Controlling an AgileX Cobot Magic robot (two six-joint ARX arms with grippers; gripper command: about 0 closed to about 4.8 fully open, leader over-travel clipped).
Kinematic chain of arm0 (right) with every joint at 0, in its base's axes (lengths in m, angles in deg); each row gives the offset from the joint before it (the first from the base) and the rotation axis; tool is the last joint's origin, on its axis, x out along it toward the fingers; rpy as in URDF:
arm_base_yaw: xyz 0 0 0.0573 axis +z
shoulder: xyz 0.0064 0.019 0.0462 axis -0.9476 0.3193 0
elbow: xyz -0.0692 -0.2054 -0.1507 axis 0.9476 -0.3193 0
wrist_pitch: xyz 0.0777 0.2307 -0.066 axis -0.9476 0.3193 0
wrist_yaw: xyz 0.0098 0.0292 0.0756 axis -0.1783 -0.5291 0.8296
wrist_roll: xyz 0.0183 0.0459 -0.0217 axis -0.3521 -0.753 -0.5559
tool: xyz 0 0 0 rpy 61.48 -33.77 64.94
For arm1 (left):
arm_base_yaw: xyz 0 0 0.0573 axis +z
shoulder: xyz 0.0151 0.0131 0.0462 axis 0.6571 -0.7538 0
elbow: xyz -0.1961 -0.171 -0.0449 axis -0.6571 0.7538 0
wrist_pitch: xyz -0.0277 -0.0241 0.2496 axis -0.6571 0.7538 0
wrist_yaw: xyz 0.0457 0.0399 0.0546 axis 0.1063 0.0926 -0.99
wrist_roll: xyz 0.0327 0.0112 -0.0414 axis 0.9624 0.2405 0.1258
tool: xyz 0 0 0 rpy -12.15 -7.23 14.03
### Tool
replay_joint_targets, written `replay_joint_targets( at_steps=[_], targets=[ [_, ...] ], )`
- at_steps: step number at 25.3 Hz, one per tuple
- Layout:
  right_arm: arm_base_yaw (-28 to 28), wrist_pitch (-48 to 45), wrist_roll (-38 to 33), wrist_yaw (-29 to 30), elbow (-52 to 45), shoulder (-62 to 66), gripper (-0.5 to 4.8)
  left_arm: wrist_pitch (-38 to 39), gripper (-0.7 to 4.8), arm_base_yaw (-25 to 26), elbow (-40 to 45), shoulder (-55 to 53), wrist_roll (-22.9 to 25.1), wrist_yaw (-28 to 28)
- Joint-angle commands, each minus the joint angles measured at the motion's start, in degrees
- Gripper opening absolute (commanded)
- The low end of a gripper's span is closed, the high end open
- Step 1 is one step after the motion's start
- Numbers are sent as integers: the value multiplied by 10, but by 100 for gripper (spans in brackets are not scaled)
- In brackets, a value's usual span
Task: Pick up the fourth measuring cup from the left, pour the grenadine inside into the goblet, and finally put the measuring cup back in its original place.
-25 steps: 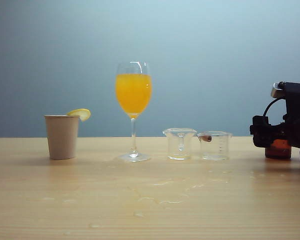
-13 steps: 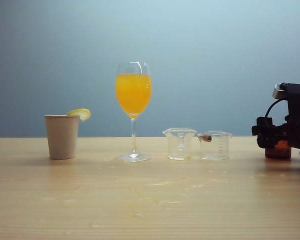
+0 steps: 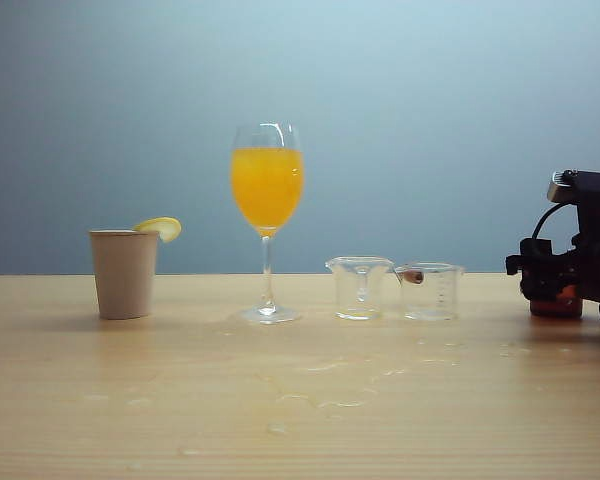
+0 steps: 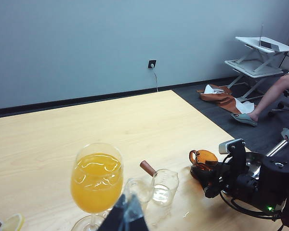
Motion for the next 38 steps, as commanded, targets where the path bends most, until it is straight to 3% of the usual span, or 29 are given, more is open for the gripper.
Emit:
replay_joint_targets(
  at_steps=[1,18,24,38],
  targets=[
    [0,-3,0,11,2,7,337,-8,-6,1,-3,1,2,0],
    [0,-1,6,12,21,11,335,-8,-6,1,-3,1,2,0],
    [0,3,6,12,24,16,204,-8,-6,1,-3,1,2,0],
    [2,-4,5,12,24,1,198,-8,-6,1,-3,1,2,0]
  ],
)
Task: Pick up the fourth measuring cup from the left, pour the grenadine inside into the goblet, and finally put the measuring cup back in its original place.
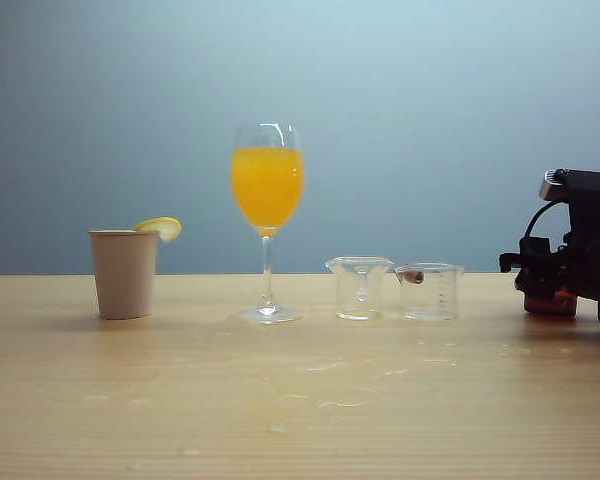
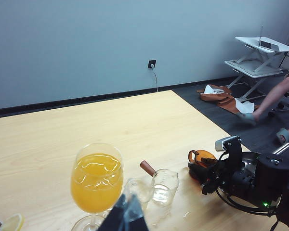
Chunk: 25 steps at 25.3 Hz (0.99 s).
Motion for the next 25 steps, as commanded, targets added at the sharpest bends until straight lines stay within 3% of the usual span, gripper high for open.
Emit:
replay_joint_targets(
  at_steps=[1,25],
  targets=[
    [1,-3,-1,2,0,-17,198,-8,-6,1,-3,1,2,0],
    [2,85,-1,4,3,-191,198,-8,-6,1,-3,1,2,0]
  ],
)
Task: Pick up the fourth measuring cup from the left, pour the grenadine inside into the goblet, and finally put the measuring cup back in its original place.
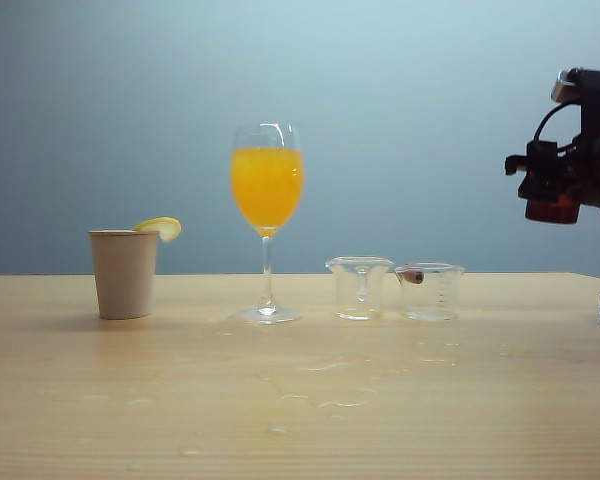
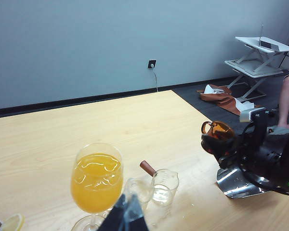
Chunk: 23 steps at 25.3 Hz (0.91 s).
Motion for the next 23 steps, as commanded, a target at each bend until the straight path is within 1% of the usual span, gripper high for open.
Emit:
replay_joint_targets(
  at_steps=[1,4,8,10,12,14,15,16,20,23],
  targets=[
    [2,3,-1,2,5,-21,198,-8,-6,1,-3,1,2,0],
    [4,34,-1,3,14,-38,198,-6,-6,1,-3,1,3,0],
    [11,85,-1,17,43,-61,198,-1,-6,1,-3,1,5,0],
    [15,94,-1,29,61,-68,197,5,-6,1,-3,1,5,0],
    [25,108,-1,30,78,-71,197,18,-6,1,-3,1,15,-16],
    [29,128,-1,33,96,-74,197,46,-6,1,-8,1,32,-38],
    [44,148,-1,34,119,-74,197,67,-6,1,-9,1,41,-39],
    [55,170,0,36,145,-74,197,83,-6,1,-10,1,41,-39],
    [83,212,8,36,195,-74,197,135,-6,1,-24,-2,41,-39],
    [103,246,35,35,229,-74,197,145,-6,1,-30,-2,41,-39]
  ],
)
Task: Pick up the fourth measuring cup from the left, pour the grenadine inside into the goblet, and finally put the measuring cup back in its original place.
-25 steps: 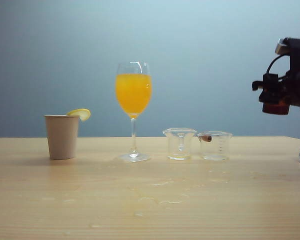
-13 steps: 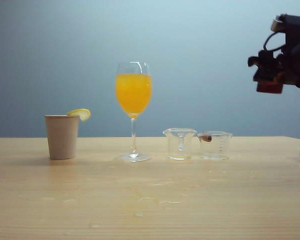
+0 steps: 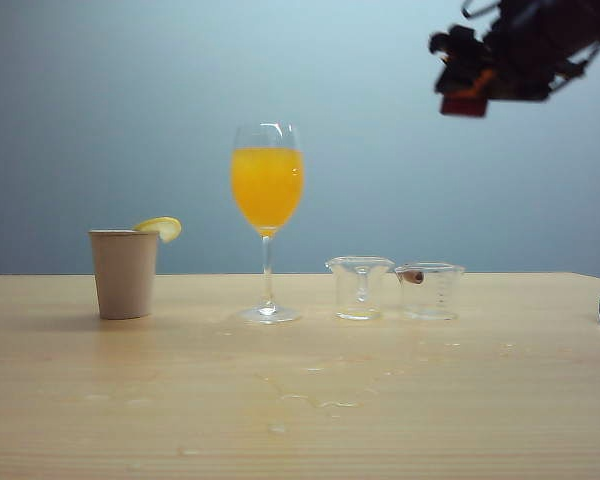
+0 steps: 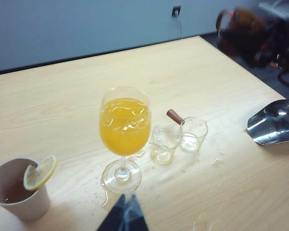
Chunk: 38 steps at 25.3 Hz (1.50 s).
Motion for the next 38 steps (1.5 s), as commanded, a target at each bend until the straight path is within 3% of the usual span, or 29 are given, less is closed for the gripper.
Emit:
replay_joint_targets(
  at_steps=[1,21,26,38],
  targets=[
    [22,30,27,-1,40,-5,197,2,-6,0,-7,2,2,0],
    [129,108,34,-28,112,-4,197,-11,-6,0,-8,3,0,16],
    [137,109,37,-28,113,-4,168,-11,-6,0,-8,3,0,15],
    [143,143,52,-36,149,17,170,-11,-6,0,-8,3,0,15]
  ],
)
